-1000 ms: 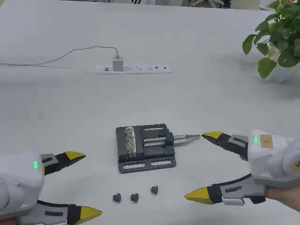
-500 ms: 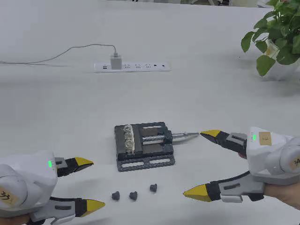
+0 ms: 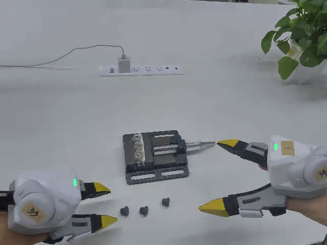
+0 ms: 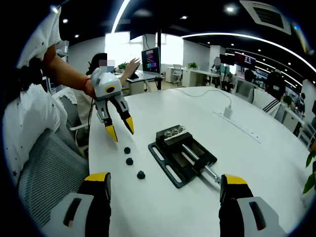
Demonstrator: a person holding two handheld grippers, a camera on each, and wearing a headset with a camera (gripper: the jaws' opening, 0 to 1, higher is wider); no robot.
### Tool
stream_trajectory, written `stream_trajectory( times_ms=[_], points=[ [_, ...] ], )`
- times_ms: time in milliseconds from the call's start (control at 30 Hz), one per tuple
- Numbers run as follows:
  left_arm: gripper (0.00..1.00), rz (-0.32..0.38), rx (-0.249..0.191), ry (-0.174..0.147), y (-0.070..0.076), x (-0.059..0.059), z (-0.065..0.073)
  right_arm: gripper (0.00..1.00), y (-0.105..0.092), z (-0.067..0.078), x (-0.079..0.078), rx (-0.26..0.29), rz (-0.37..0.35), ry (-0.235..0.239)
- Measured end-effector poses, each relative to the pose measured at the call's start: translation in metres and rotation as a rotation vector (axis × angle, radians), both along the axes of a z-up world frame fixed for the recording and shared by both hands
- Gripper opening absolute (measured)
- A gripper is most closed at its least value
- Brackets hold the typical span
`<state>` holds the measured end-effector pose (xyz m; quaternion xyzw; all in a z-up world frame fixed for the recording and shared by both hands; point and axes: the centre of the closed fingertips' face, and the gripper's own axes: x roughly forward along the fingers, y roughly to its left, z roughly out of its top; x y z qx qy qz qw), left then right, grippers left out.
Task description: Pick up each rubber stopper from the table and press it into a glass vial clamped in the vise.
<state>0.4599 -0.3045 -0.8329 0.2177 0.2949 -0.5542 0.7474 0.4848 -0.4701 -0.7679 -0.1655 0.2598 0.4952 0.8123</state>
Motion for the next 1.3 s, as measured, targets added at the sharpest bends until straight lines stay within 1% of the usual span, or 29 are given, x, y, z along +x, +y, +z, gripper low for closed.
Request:
stream_trajectory(
  times_ms=[167, 433, 600, 700, 800, 833, 933, 1000, 1300],
  points=[
    [0.23, -0.015, 0.021, 0.007, -0.002, -0.002, -0.008, 0.91, 0.000, -0.001, 0.000, 0.000, -0.001, 0.001],
    [0.18, -0.027, 0.033, 0.018, -0.010, -0.004, -0.016, 0.90, 0.000, -0.001, 0.000, 0.001, -0.006, 0.003],
    [0.14, -0.039, 0.048, 0.023, -0.012, -0.005, -0.020, 0.90, 0.000, -0.001, 0.000, 0.002, -0.008, 0.005],
    [0.11, -0.049, 0.058, 0.017, -0.013, -0.006, -0.021, 0.90, -0.001, -0.001, 0.000, 0.001, -0.010, 0.006],
    [0.11, -0.060, 0.066, 0.015, -0.013, -0.006, -0.023, 0.90, -0.001, -0.001, 0.000, 0.001, -0.010, 0.008],
    [0.10, -0.069, 0.075, 0.012, -0.013, -0.006, -0.025, 0.90, -0.001, -0.002, 0.000, 0.001, -0.010, 0.008],
    [0.08, -0.082, 0.083, 0.004, -0.014, -0.007, -0.025, 0.90, -0.001, -0.001, 0.000, 0.003, -0.013, 0.008],
    [0.08, -0.081, 0.079, 0.007, -0.016, -0.007, -0.025, 0.90, -0.001, -0.002, 0.000, 0.003, -0.013, 0.009],
    [0.07, -0.089, 0.084, 0.002, -0.018, -0.006, -0.025, 0.90, -0.001, -0.002, -0.001, 0.005, -0.017, 0.011]
  ],
)
